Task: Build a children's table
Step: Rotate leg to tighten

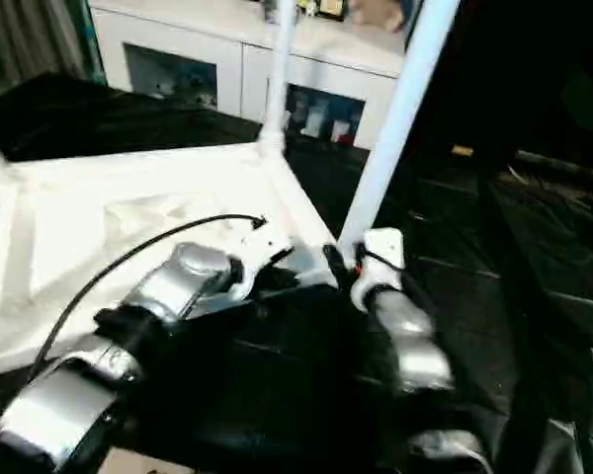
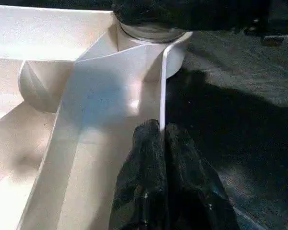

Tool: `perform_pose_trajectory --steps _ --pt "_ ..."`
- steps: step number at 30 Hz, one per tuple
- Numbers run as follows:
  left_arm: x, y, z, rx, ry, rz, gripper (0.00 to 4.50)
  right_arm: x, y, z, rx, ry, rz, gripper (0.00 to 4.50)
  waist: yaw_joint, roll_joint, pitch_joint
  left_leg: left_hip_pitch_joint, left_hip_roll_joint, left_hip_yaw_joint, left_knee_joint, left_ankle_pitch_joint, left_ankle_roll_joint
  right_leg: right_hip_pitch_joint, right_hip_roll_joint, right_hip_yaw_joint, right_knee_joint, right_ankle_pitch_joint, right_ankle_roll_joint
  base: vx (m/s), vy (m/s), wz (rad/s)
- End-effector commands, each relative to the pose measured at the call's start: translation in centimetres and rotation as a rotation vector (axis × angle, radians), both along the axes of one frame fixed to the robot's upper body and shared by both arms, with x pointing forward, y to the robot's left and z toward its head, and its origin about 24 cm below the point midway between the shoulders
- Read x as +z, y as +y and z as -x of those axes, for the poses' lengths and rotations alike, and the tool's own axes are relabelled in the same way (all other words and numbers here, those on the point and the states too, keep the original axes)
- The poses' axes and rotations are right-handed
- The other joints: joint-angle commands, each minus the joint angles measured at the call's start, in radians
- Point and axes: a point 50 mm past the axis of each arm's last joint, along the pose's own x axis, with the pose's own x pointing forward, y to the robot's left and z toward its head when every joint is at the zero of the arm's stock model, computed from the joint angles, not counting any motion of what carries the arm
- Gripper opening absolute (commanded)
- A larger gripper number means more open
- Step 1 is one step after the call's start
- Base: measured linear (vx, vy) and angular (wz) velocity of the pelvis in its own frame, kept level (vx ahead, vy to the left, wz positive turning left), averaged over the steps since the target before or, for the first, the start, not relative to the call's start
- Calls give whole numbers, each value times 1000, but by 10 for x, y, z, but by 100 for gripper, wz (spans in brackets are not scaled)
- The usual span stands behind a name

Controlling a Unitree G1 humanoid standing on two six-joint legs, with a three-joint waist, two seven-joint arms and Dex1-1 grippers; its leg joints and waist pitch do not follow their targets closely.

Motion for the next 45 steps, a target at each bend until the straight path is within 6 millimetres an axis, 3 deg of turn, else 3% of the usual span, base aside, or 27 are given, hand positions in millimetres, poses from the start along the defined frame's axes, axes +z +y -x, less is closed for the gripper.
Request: perform_pose_trajectory --steps 1,3,6,8,11,14,16,20,21,23,28,33,45 --pt "-7 6 0 66 14 33 0 -17 -4 8 17 77 44 263 -3 -7 -45 -4 17 -2 -76 -226 24 38 -42 31 -83 -262 -135 0 0 0" --pt "-7 6 0 51 17 29 0 -9 0 7 83 34 13 318 -2 -5 -45 -5 18 -3 -76 -228 33 38 -43 31 -83 -268 -134 0 0 0" --pt "-8 8 1 38 22 25 0 -5 -2 6 111 18 31 339 -3 -7 -44 -9 18 -3 -77 -222 41 38 -43 30 -85 -272 -135 0 0 0" --pt "-9 11 4 -21 33 22 0 2 -12 5 227 26 23 375 -5 -9 -44 -9 18 -4 -77 -224 48 41 -43 29 -85 -276 -137 0 0 0" --pt "-8 12 8 -67 46 36 0 6 -17 7 308 27 53 375 -10 -9 -44 -12 20 -4 -75 -226 60 41 -44 29 -86 -274 -148 0 0 0" --pt "-8 17 18 -216 74 65 0 14 -29 22 553 34 125 375 -7 -17 -42 -13 22 -1 -70 -182 88 46 -44 31 -82 -218 -167 0 0 0" --pt "-9 23 24 -287 96 58 0 20 -37 27 619 29 129 375 -4 -13 -44 -13 24 -1 -70 -173 103 46 -46 32 -79 -203 -176 0 0 0" --pt "-6 28 34 -390 132 90 0 25 -46 29 665 26 189 375 -3 -11 -43 -5 29 0 -72 -168 92 38 -45 31 -74 -187 -207 0 0 0" --pt "-5 29 36 -411 145 92 0 26 -47 31 689 30 184 375 -2 -16 -44 -5 29 2 -70 -159 91 40 -44 31 -70 -161 -216 0 0 0" --pt "-4 32 39 -439 151 91 0 29 -46 34 736 37 169 375 2 -13 -42 -6 30 2 -71 -162 94 41 -44 31 -69 -154 -220 0 0 0" --pt "-3 34 40 -448 153 94 0 26 -45 39 817 76 195 375 4 -16 -41 -6 29 1 -73 -191 74 40 -47 32 -77 -241 -189 0 0 0" --pt "-1 34 40 -451 152 95 0 25 -42 36 819 78 207 375 5 -18 -42 -7 27 1 -72 -168 73 40 -46 32 -74 -221 -187 0 0 0" --pt "-1 35 41 -451 154 92 0 24 -41 35 825 78 205 289 4 -18 -42 -7 27 0 -72 -170 69 40 -46 31 -75 -227 -184 0 0 0"
